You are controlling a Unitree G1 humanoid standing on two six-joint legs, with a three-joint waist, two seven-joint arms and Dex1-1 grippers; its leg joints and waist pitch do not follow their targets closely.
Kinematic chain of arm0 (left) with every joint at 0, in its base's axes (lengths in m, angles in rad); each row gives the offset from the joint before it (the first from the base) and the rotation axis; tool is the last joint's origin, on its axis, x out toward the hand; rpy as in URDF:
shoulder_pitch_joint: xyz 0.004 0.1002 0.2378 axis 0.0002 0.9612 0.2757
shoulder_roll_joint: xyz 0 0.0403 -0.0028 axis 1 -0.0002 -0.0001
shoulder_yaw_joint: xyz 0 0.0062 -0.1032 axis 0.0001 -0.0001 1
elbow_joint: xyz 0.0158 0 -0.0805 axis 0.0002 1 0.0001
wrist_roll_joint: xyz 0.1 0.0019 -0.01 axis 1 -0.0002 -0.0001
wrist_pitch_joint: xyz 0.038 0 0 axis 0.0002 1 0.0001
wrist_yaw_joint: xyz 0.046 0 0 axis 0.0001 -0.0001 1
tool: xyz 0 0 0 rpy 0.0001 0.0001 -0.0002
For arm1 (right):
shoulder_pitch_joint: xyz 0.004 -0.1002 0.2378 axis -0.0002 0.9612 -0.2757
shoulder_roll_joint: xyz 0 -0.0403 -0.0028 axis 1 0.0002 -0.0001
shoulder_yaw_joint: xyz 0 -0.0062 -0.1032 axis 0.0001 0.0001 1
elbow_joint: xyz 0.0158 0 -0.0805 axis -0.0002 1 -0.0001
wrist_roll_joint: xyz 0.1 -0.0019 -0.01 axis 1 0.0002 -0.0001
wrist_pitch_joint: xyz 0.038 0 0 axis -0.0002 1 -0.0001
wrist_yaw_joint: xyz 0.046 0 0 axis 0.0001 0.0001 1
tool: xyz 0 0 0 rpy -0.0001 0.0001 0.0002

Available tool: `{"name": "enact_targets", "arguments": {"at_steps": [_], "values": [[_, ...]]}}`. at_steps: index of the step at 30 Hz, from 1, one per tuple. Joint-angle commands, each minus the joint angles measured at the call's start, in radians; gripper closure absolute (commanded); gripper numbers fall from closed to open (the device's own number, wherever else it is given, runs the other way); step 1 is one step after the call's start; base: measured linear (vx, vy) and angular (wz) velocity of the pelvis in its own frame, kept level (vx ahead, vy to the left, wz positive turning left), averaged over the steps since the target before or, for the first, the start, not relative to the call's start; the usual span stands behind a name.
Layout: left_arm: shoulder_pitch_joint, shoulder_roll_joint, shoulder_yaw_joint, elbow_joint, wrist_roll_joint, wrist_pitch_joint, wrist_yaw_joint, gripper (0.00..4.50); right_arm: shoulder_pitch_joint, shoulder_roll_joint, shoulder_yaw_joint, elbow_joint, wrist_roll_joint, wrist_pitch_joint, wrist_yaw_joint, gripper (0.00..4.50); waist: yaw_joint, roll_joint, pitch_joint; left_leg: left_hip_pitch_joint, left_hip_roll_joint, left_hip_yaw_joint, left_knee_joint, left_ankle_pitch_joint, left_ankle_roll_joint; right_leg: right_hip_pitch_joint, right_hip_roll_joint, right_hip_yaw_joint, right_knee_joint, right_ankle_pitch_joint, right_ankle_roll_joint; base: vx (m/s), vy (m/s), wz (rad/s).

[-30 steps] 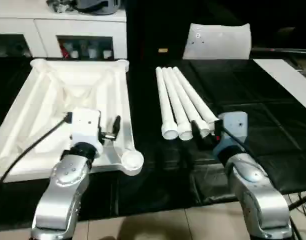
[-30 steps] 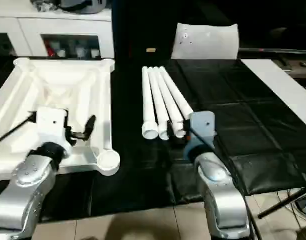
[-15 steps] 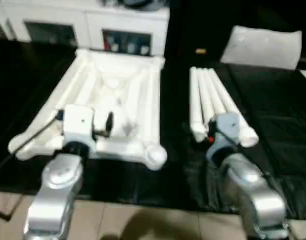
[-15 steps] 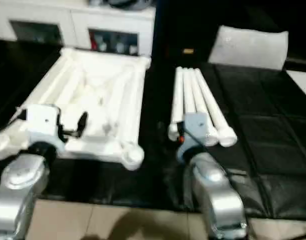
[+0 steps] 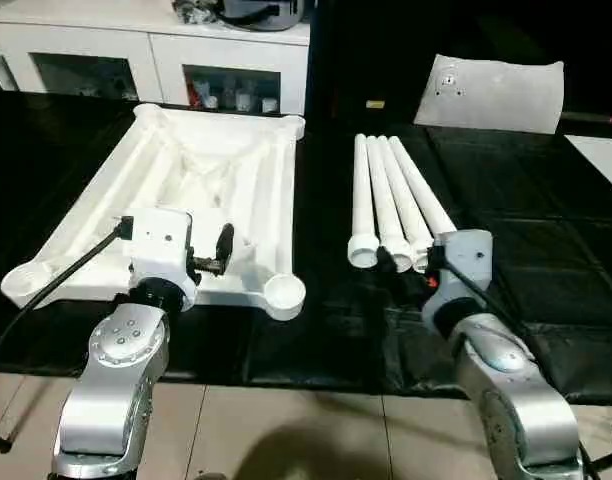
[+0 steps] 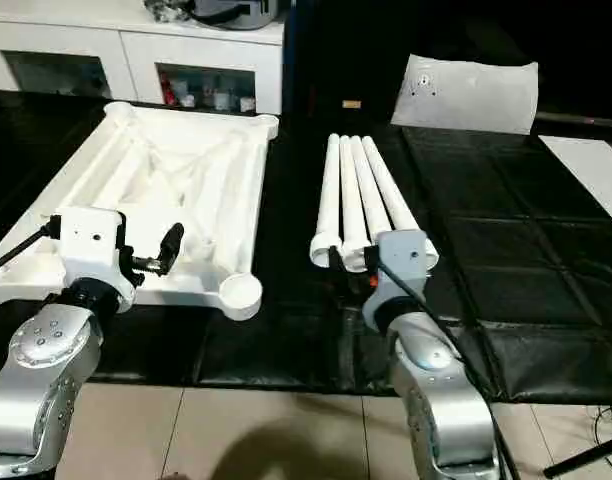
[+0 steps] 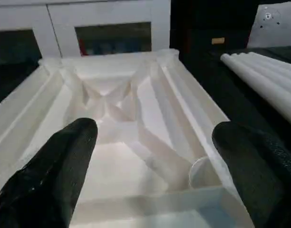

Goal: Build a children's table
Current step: Move to table

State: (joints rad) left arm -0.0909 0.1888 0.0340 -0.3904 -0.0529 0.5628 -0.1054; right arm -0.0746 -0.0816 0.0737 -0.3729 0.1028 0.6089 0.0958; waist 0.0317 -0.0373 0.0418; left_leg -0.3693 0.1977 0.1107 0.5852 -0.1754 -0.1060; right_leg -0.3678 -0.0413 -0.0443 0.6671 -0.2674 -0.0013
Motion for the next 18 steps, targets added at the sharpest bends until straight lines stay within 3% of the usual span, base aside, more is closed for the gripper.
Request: {"name": "enact_targets", "arguments": {"at_steps": [1, 4, 5, 7, 8, 9, 10, 11, 12, 13, 14, 15, 16, 17, 18], "values": [[-0.015, 0.000, 0.007, -0.002, -0.011, 0.010, -0.009, 0.04, -0.008, -0.003, -0.006, -0.011, -0.004, 0.000, 0.004, 0.00, -0.007, 0.010, -0.030, 0.005, 0.015, 0.003, -0.075, -0.377, -0.049, 0.009, -0.059, 0.043, -0.131, -0.360, -0.039, -0.015, 0.059, -0.05], [-0.004, 0.010, 0.000, -0.004, -0.009, -0.004, -0.021, 0.04, -0.005, -0.003, -0.002, -0.006, -0.006, -0.008, 0.011, 0.00, -0.008, 0.009, -0.039, 0.003, 0.018, 0.005, -0.077, -0.340, -0.043, 0.017, -0.059, 0.045, -0.122, -0.228, -0.069, 0.007, 0.063, -0.05], [-0.001, 0.012, -0.004, -0.006, -0.006, -0.008, -0.024, 0.04, -0.004, -0.004, -0.001, -0.005, -0.006, -0.010, 0.012, 0.00, -0.007, 0.007, -0.043, 0.000, 0.018, 0.008, -0.077, -0.294, -0.040, 0.021, -0.057, 0.045, -0.117, -0.151, -0.076, 0.024, 0.053, -0.05], [0.008, 0.004, 0.003, -0.013, -0.016, -0.009, -0.024, 0.04, -0.006, -0.003, 0.002, -0.002, -0.002, -0.010, 0.010, 0.00, -0.002, 0.004, -0.047, -0.008, 0.011, 0.021, -0.068, -0.234, -0.006, 0.027, -0.071, 0.055, -0.117, -0.057, -0.096, 0.026, 0.054, -0.03], [0.011, 0.003, 0.004, -0.014, -0.017, -0.009, -0.024, 0.04, -0.008, -0.001, 0.003, 0.000, 0.000, -0.010, 0.009, 0.00, 0.007, 0.000, -0.053, -0.014, 0.004, 0.036, -0.053, -0.185, 0.056, 0.035, -0.093, 0.069, -0.124, -0.013, -0.112, 0.029, 0.056, 0.02], [0.012, 0.003, 0.003, -0.015, -0.018, -0.008, -0.023, 0.04, -0.010, 0.000, 0.003, 0.001, 0.002, -0.009, 0.009, 0.00, 0.016, -0.008, -0.055, -0.032, -0.004, 0.040, -0.036, -0.126, 0.131, 0.052, -0.125, 0.087, -0.136, 0.024, -0.127, 0.029, 0.056, 0.02], [0.012, 0.003, 0.003, -0.015, -0.018, -0.008, -0.023, 0.04, -0.010, 0.000, 0.003, 0.001, 0.002, -0.009, 0.009, 0.00, 0.022, -0.012, -0.056, -0.039, -0.005, 0.038, -0.022, -0.112, 0.167, 0.057, -0.148, 0.097, -0.146, 0.020, -0.128, 0.034, 0.064, 0.01], [0.014, 0.003, 0.001, -0.017, -0.018, -0.007, -0.023, 0.04, -0.011, 0.000, 0.005, 0.001, 0.000, -0.009, 0.009, 0.00, 0.036, -0.023, -0.060, -0.056, -0.004, 0.023, 0.029, -0.106, 0.227, 0.070, -0.215, 0.141, -0.168, -0.003, -0.121, 0.034, 0.106, -0.04], [0.015, 0.002, 0.001, -0.018, -0.019, -0.007, -0.022, 0.04, -0.011, 0.000, 0.004, 0.001, -0.001, -0.010, 0.010, 0.00, 0.048, -0.019, -0.059, -0.088, 0.010, -0.010, 0.085, -0.105, 0.246, 0.079, -0.277, 0.184, -0.181, -0.041, -0.130, 0.034, 0.106, -0.04], [0.015, 0.001, 0.000, -0.019, -0.020, -0.006, -0.021, 0.04, -0.011, 0.001, 0.003, 0.001, 0.000, -0.010, 0.010, 0.00, 0.050, -0.014, -0.057, -0.092, 0.021, -0.024, 0.092, -0.104, 0.239, 0.075, -0.286, 0.187, -0.185, -0.058, -0.145, 0.025, 0.171, -0.07], [0.016, 0.001, 0.000, -0.019, -0.020, -0.004, -0.022, 0.04, -0.011, 0.002, 0.003, 0.001, -0.001, -0.010, 0.011, 0.00, 0.050, 0.006, -0.054, -0.073, 0.027, -0.033, 0.051, -0.077, 0.243, 0.057, -0.241, 0.147, -0.178, -0.089, -0.186, 0.025, 0.241, 0.00], [0.016, 0.000, 0.000, -0.020, -0.020, -0.003, -0.023, 0.04, -0.010, 0.002, 0.002, 0.000, 0.000, -0.010, 0.011, 0.00, 0.027, 0.029, -0.060, -0.010, 0.013, -0.011, -0.019, -0.009, 0.326, 0.027, -0.107, 0.070, -0.120, -0.056, -0.176, 0.025, 0.241, 0.00], [0.017, -0.001, -0.001, -0.020, -0.020, -0.003, -0.023, 0.04, -0.009, 0.002, 0.002, 0.000, 0.000, -0.010, 0.011, 0.00, -0.008, 0.035, -0.058, 0.038, -0.002, -0.016, -0.039, 0.044, 0.416, -0.017, -0.029, 0.018, -0.065, -0.055, -0.144, 0.022, 0.253, 0.07], [0.017, -0.001, -0.002, -0.021, -0.019, -0.002, -0.023, 0.04, -0.009, 0.002, 0.001, -0.001, 0.001, -0.010, 0.011, 0.00, -0.038, 0.055, -0.063, 0.089, -0.006, -0.035, -0.049, 0.180, 0.567, -0.081, 0.017, -0.051, 0.065, -0.117, -0.047, 0.010, 0.242, 0.09], [0.017, -0.002, -0.003, -0.022, -0.017, 0.001, -0.024, 0.04, -0.008, 0.003, 0.000, -0.003, 0.002, -0.009, 0.010, 0.00, -0.029, 0.046, -0.062, 0.063, 0.023, -0.038, -0.047, 0.357, 0.641, -0.101, -0.001, -0.059, 0.109, -0.103, 0.063, 0.010, 0.242, 0.09]]}}
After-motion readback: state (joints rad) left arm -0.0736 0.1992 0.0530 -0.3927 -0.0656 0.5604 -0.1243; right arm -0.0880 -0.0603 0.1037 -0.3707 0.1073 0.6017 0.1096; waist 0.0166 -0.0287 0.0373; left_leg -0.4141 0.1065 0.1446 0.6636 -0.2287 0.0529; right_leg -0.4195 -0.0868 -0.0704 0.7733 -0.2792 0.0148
